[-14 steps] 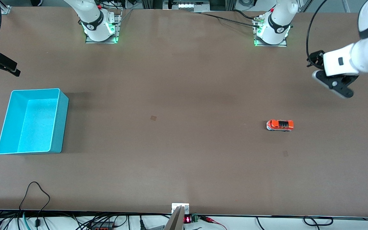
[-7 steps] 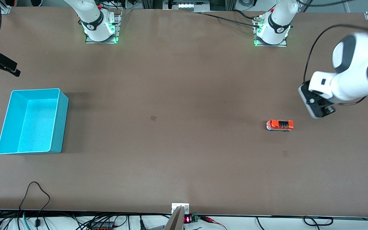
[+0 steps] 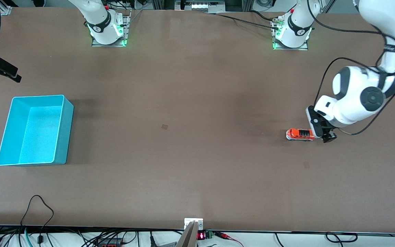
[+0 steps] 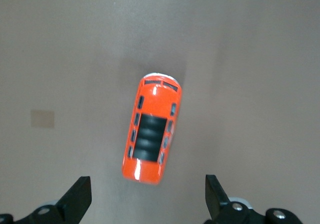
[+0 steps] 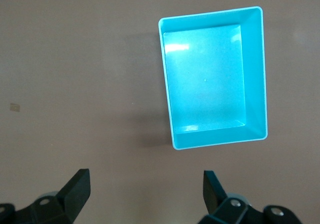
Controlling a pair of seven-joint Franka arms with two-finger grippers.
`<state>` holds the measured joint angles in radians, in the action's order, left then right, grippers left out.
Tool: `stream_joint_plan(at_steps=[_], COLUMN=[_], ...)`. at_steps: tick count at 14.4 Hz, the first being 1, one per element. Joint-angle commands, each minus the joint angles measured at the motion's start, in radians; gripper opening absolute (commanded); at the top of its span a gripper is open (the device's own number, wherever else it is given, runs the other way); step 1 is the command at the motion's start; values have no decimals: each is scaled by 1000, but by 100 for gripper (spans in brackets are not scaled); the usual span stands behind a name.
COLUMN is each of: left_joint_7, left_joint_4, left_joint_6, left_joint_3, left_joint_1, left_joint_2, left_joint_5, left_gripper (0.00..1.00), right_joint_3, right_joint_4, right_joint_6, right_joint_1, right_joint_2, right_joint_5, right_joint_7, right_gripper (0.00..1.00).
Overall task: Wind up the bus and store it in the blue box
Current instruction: 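Close the left gripper on the orange bus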
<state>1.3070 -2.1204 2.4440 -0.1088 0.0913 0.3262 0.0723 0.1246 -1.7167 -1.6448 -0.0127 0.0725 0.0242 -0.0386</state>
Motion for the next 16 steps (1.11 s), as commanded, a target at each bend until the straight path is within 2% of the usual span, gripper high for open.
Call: stream_joint_plan(at_steps=[1,4,11,14,16], left_joint_7=[40,43,64,64,63], left_joint_4=[-70,-64,-3,-1,5], left_joint_6=[148,194,204,204,204], left_joint_3=[-5,-5,-5,-5,-5], left_joint_1=[-2,-10,-8,-15,-15], left_joint_2=[20,57,125,128,142], left_joint_5=[24,30,30,30,30], left_gripper=[100,100,98,72,46], right_joint_3=[1,3,3,3,3], right_joint_4=[-3,-3,-3,-4,-4], right_joint_6=[-10,-12,-12,-12,-12], right_joint_1=[7,7,7,7,7], right_joint_2=[4,3,3,3,3], right_joint_5=[-6,-7,-9,-9,-9], right_joint_7=[-6,-6,-4,-4,-4], right_gripper=[100,100,100,100,100])
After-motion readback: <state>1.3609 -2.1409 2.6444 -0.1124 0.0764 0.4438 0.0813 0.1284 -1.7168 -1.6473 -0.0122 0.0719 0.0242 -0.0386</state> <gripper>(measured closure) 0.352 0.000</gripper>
